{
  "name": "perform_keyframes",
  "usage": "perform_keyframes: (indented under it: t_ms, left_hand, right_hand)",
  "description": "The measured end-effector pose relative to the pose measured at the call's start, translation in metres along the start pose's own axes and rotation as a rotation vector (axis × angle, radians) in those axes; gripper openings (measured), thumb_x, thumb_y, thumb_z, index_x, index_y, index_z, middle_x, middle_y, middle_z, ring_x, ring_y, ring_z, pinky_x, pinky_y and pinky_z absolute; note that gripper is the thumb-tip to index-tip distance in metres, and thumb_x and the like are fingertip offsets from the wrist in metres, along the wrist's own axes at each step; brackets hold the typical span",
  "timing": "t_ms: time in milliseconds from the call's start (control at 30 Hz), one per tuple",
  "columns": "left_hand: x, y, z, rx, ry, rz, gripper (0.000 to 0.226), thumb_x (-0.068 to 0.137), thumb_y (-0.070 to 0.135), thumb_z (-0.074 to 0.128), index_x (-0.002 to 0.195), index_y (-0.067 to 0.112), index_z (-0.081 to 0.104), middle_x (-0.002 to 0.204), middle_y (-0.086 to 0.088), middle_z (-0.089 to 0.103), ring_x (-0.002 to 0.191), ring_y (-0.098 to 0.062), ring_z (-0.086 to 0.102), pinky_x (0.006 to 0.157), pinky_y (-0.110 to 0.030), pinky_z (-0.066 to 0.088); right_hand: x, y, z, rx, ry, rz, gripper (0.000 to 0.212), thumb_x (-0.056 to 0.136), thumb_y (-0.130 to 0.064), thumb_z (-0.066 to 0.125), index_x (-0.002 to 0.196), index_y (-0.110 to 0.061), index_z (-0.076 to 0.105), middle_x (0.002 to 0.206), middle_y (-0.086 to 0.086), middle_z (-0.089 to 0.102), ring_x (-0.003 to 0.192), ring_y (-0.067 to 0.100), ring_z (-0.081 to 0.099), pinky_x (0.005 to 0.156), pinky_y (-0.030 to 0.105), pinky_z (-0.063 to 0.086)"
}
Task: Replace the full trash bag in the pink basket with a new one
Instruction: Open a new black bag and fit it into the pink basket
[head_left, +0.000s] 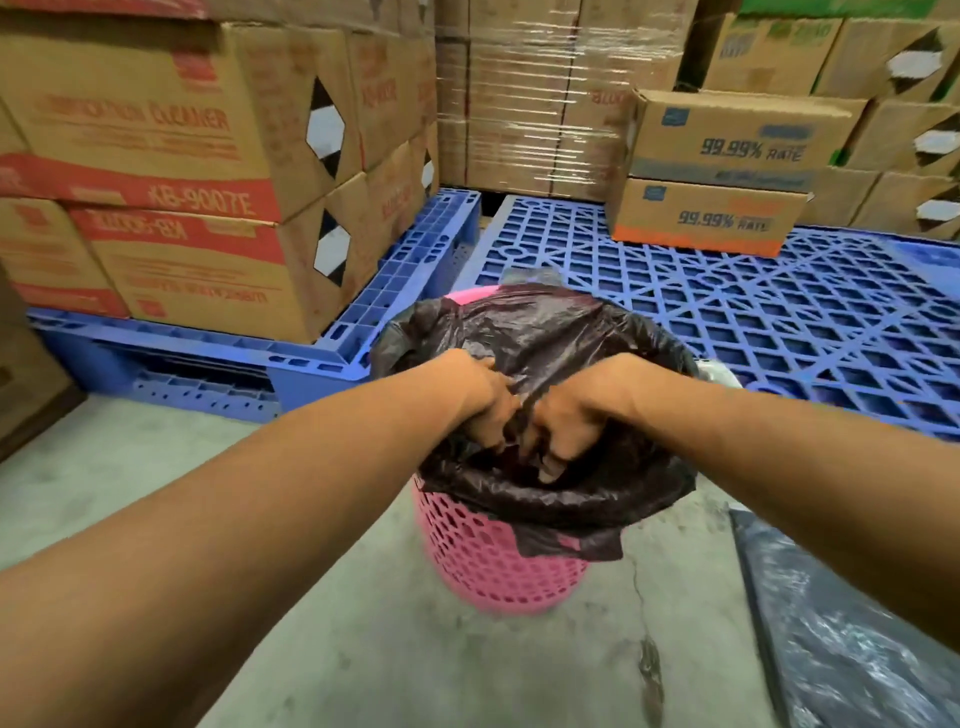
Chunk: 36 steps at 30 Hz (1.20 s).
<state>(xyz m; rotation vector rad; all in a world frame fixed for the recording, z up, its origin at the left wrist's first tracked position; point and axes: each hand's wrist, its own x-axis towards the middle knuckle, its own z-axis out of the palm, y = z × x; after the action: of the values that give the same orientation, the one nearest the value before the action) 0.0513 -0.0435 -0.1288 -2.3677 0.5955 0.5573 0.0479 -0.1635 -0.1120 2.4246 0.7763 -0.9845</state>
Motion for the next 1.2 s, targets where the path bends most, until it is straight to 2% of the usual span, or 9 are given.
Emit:
perform_keyframes:
  t_ms: [100, 233, 367, 500, 600, 700, 800, 967, 1200]
  left_hand:
    - [0.019, -0.023, 0.02, 0.102, 0.038, -0.037, 0.059, 0.104, 0.033, 0.038, 0.158, 0.019, 0.017, 0.166, -0.008, -0.001, 0.153, -0.028, -0.004, 0.123, -0.049, 0.0]
    - [0.042, -0.059, 0.012, 0.146, 0.041, 0.05, 0.067, 0.102, 0.048, 0.038, 0.158, 0.022, 0.015, 0.166, -0.007, -0.009, 0.152, -0.031, -0.012, 0.122, -0.052, -0.004]
    - [0.039, -0.07, -0.005, 0.234, 0.23, 0.176, 0.051, 0.101, 0.039, 0.044, 0.145, 0.015, 0.046, 0.16, -0.013, 0.028, 0.15, -0.032, 0.015, 0.122, -0.05, 0.011]
    - [0.036, -0.078, -0.005, 0.358, 0.541, 0.304, 0.039, 0.101, 0.025, 0.049, 0.138, 0.014, 0.054, 0.156, -0.017, 0.034, 0.148, -0.034, 0.021, 0.12, -0.052, 0.016]
    - [0.041, -0.097, -0.001, 0.145, 0.865, 0.303, 0.03, 0.089, 0.018, 0.064, 0.117, 0.008, 0.064, 0.133, -0.021, 0.055, 0.126, -0.04, 0.049, 0.104, -0.05, 0.039]
    - [0.055, -0.113, 0.003, -0.082, 0.817, 0.228, 0.044, 0.09, 0.017, 0.06, 0.133, 0.006, 0.054, 0.143, -0.02, 0.045, 0.123, -0.04, 0.048, 0.098, -0.047, 0.043]
    - [0.059, -0.117, 0.002, -0.18, 0.846, 0.199, 0.049, 0.096, 0.019, 0.053, 0.143, 0.005, 0.045, 0.153, -0.019, 0.035, 0.133, -0.038, 0.04, 0.106, -0.047, 0.039]
    - [0.057, -0.114, 0.003, -0.389, 0.836, 0.187, 0.047, 0.089, 0.008, 0.055, 0.135, 0.002, 0.048, 0.142, -0.017, 0.042, 0.126, -0.037, 0.043, 0.098, -0.048, 0.045]
    - [0.061, -0.12, -0.003, -0.876, 0.752, -0.007, 0.041, 0.085, 0.008, 0.058, 0.126, 0.011, 0.053, 0.125, -0.009, 0.051, 0.116, -0.029, 0.049, 0.096, -0.045, 0.045]
  right_hand:
    - [0.027, 0.016, 0.019, -0.22, -0.055, 0.138, 0.083, 0.075, -0.057, 0.061, 0.15, -0.033, 0.038, 0.156, 0.006, 0.036, 0.142, 0.033, 0.036, 0.114, 0.05, 0.031]
    - [0.021, 0.032, 0.02, -0.026, -0.025, 0.048, 0.048, 0.083, -0.044, 0.068, 0.124, -0.02, 0.065, 0.123, 0.008, 0.065, 0.112, 0.029, 0.063, 0.091, 0.031, 0.05]
    - [0.01, 0.035, -0.005, -0.031, 0.217, -0.011, 0.042, 0.084, -0.043, 0.061, 0.123, -0.029, 0.065, 0.125, 0.004, 0.065, 0.114, 0.027, 0.063, 0.094, 0.037, 0.053]
    - [0.015, 0.028, -0.02, -0.081, -0.005, 0.0, 0.065, 0.086, -0.048, 0.063, 0.146, -0.033, 0.044, 0.15, 0.003, 0.044, 0.135, 0.028, 0.046, 0.109, 0.039, 0.04]
    - [0.023, 0.021, -0.028, -0.08, 0.132, -0.002, 0.043, 0.085, -0.042, 0.063, 0.124, -0.024, 0.066, 0.123, 0.008, 0.067, 0.114, 0.03, 0.063, 0.095, 0.037, 0.051]
    - [0.017, 0.031, -0.039, -0.035, 0.582, 0.014, 0.03, 0.088, -0.032, 0.052, 0.11, -0.023, 0.069, 0.113, 0.007, 0.067, 0.106, 0.032, 0.064, 0.077, 0.039, 0.052]
    - [0.019, 0.054, -0.043, -0.009, 0.84, -0.016, 0.036, 0.087, -0.027, 0.05, 0.117, -0.016, 0.067, 0.122, 0.008, 0.062, 0.117, 0.031, 0.056, 0.089, 0.043, 0.053]
    - [0.027, 0.071, -0.039, -0.019, 0.923, 0.033, 0.061, 0.08, -0.023, 0.055, 0.137, -0.002, 0.052, 0.146, 0.017, 0.046, 0.136, 0.036, 0.042, 0.115, 0.044, 0.033]
    - [0.038, 0.071, -0.048, 0.121, 0.888, 0.09, 0.077, 0.085, -0.027, 0.058, 0.153, -0.009, 0.027, 0.155, 0.011, 0.032, 0.138, 0.031, 0.037, 0.113, 0.041, 0.031]
